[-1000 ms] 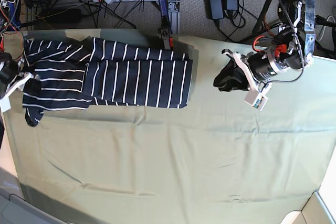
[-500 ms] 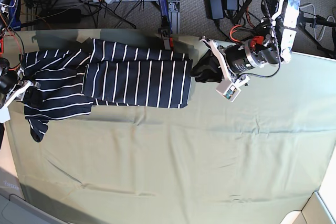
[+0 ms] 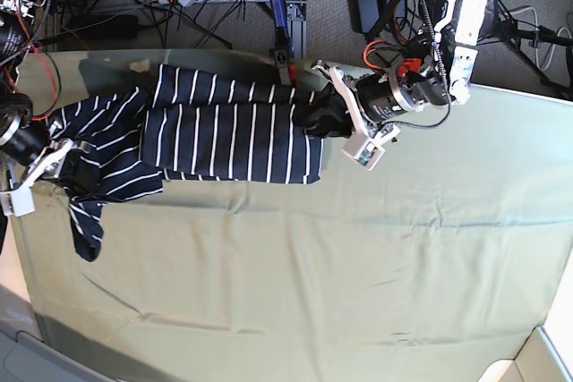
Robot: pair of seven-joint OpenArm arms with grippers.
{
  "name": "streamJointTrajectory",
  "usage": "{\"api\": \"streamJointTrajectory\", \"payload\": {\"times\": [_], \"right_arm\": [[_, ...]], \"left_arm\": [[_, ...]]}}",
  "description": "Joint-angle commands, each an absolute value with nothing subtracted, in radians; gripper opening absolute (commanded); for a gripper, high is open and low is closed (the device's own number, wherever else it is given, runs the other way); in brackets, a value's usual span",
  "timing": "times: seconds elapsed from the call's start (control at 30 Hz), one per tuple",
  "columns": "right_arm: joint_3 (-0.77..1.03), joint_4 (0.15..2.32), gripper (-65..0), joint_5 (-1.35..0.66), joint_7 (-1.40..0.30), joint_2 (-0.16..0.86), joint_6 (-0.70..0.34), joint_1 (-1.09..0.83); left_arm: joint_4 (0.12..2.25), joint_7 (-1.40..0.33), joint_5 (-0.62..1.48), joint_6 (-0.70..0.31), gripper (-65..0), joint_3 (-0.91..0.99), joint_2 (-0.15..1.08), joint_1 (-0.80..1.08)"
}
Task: Fold the T-shirt properly
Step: 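Drag the bunched shirt end with the left gripper back toward the strip, then lift the shirt with both grippers and fold it into a bundle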
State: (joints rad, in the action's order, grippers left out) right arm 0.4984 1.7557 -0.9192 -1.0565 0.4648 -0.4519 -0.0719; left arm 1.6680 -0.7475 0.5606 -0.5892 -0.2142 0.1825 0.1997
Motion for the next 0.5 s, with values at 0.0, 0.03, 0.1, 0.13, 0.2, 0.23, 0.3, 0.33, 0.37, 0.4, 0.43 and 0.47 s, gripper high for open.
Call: {"api": "streamJointTrajectory", "payload": {"times": [0.0,0.03,0.1,0.13,0.2,0.23,0.3,0.33,0.37,0.4,0.43,0.47], "right_arm": [[0.5,1.784,-65.0,-0.943,-1.033,0.477,-0.513,-0.059],[0.496,1.794,-65.0,-0.942,-1.033,0.471,-0.513,-0.059],[0.495,1.811,-65.0,-0.938,-1.033,0.458,-0.513,-0.059],[0.495,1.817,-65.0,-0.938,-1.033,0.453,-0.513,-0.059],[0.495,1.827,-65.0,-0.937,-1.033,0.442,-0.513,-0.059],[0.495,1.833,-65.0,-0.937,-1.033,0.436,-0.513,-0.059],[0.495,1.849,-65.0,-0.936,-1.033,0.426,-0.513,-0.062],[0.494,1.86,-65.0,-0.934,-1.033,0.421,-0.513,-0.062],[0.493,1.871,-65.0,-0.934,-1.033,0.416,-0.513,-0.062],[0.488,1.881,-65.0,-0.934,-1.033,0.412,-0.513,-0.062],[0.478,1.89,-65.0,-0.934,-1.033,0.411,-0.513,-0.062],[0.464,1.9,-65.0,-0.934,-1.033,0.411,-0.513,-0.062]], "left_arm": [[1.663,-0.728,0.575,-0.583,-48.6,-0.212,0.178,0.182],[1.645,-0.721,0.575,-0.583,-48.6,-0.212,0.177,0.179],[1.62,-0.704,0.575,-0.583,-48.6,-0.212,0.178,0.177],[1.615,-0.702,0.575,-0.583,-48.6,-0.212,0.177,0.177],[1.614,-0.703,0.575,-0.583,-48.6,-0.212,0.178,0.177],[1.614,-0.702,0.575,-0.583,-48.6,-0.212,0.178,0.177],[1.614,-0.703,0.575,-0.583,-48.6,-0.212,0.178,0.177],[1.614,-0.703,0.575,-0.583,-48.6,-0.212,0.178,0.177],[1.614,-0.703,0.575,-0.583,-48.6,-0.212,0.178,0.177],[1.614,-0.703,0.575,-0.583,-48.6,-0.212,0.178,0.177],[1.614,-0.702,0.575,-0.583,-48.6,-0.212,0.178,0.177],[1.614,-0.702,0.575,-0.583,-48.6,-0.212,0.177,0.177]]}}
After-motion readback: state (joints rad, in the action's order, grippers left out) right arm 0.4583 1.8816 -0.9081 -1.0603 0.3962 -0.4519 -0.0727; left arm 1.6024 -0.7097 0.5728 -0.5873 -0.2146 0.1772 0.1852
